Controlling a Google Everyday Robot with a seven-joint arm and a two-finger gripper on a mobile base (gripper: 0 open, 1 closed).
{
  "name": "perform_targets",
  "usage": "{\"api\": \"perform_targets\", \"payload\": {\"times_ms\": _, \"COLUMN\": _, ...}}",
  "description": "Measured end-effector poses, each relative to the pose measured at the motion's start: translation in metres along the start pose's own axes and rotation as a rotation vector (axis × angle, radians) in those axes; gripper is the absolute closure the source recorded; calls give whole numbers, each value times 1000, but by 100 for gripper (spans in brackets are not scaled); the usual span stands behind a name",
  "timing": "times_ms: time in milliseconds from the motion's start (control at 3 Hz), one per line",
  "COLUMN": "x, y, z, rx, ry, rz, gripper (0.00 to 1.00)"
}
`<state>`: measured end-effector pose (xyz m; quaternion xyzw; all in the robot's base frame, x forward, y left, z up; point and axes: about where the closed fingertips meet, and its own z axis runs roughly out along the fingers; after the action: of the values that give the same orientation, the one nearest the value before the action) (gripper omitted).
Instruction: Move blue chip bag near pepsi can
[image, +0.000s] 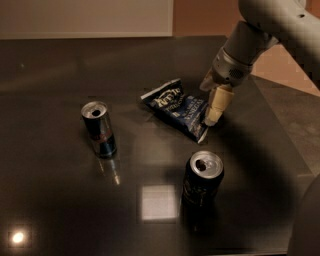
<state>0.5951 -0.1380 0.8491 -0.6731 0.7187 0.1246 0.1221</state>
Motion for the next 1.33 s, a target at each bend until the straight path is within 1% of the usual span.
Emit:
{"api": "perform_targets", "payload": {"times_ms": 333, "x": 2, "y": 2, "z": 2, "rx": 7, "ry": 20, "rz": 2, "gripper": 41}}
{"api": "perform_targets", "payload": {"times_ms": 667, "x": 2, "y": 11, "z": -5, "rx": 20, "ry": 34, "rz": -8, "gripper": 64}}
{"api": "perform_targets", "payload": {"times_ms": 1000, "x": -2, "y": 28, "z": -23, "rx": 19, "ry": 27, "rz": -48, "gripper": 87}}
{"api": "perform_targets", "payload": {"times_ms": 1333, "x": -2, "y": 48, "z": -42, "rx": 8, "ry": 12, "rz": -90, "gripper": 100}}
